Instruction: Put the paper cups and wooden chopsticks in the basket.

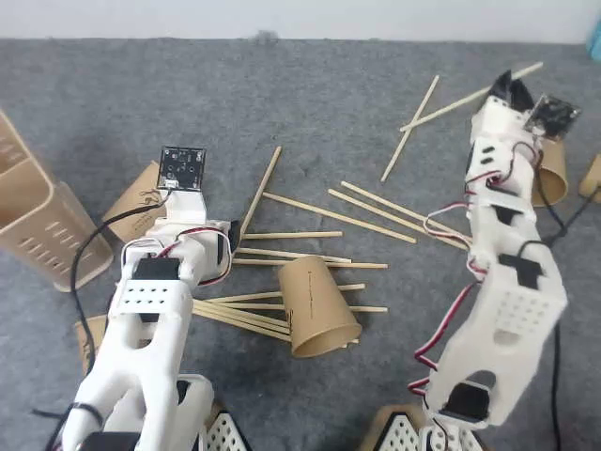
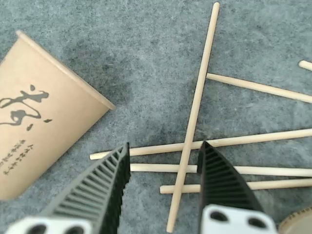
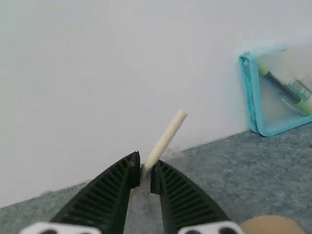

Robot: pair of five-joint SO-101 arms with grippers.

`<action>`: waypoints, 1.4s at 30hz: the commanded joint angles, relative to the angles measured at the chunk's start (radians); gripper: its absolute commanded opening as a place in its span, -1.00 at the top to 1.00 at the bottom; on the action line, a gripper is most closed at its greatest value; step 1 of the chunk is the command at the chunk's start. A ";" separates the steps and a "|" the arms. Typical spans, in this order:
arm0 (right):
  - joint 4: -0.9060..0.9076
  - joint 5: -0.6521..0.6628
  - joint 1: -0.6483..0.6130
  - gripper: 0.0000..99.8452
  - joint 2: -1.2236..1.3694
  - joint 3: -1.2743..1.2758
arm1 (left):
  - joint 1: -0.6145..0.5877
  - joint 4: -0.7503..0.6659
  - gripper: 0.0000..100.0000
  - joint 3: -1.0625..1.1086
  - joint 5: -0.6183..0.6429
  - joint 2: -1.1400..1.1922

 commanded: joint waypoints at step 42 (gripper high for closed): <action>0.616 -0.048 0.114 0.99 -2.084 1.149 | 0.015 -0.021 0.57 -0.028 -0.029 0.002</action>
